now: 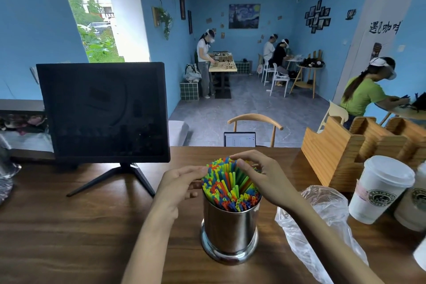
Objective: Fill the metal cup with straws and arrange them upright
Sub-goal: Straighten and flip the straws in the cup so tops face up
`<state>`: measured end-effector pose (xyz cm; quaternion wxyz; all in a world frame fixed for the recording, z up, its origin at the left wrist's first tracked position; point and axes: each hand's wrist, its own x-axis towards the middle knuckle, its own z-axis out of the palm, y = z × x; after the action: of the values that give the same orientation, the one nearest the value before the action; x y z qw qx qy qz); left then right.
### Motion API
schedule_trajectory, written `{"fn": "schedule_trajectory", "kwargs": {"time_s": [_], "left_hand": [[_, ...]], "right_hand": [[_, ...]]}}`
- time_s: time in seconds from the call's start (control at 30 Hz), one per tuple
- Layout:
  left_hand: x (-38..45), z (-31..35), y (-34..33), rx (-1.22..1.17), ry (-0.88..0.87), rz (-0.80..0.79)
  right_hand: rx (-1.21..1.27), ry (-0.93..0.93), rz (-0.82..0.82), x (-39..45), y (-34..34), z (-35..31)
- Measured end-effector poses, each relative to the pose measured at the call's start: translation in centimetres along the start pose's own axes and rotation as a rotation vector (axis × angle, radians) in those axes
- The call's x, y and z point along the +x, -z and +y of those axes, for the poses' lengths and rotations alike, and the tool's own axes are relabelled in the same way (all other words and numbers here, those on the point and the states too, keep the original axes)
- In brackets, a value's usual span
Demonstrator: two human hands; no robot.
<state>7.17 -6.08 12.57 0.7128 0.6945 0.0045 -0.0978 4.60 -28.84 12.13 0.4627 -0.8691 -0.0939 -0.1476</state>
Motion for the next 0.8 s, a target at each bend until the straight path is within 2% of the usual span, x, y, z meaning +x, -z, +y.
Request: {"fn": "schedule_trajectory", "kwargs": {"time_s": [0.1,0.23,0.33,0.43,0.53,0.8], "left_hand": [[0.2,-0.1,0.1,-0.086,0.07,-0.057],[0.8,-0.7,0.5,-0.211,0.171,-0.09],[1.0,-1.1,0.2,-0.234,0.171,-0.087],[1.1,-1.4,-0.5,-0.244,0.131,-0.021],[1.4,-1.3,-1.2,-0.198,0.102,0.046],[2.6,1.6,-3.5,0.177,0.05,-0.04]], "right_hand": [[0.11,-0.062,0.027,-0.1,0.1,0.0],[0.376,-0.25,0.01,0.2,-0.2,0.8],[0.528,-0.369,-0.007,0.4,-0.5,1.1],[0.582,-0.4,0.006,0.5,-0.9,1.1],[0.595,-0.419,0.02,0.5,-1.2,1.4],[0.624,-0.433,0.039,0.7,-1.3,1.6]]}}
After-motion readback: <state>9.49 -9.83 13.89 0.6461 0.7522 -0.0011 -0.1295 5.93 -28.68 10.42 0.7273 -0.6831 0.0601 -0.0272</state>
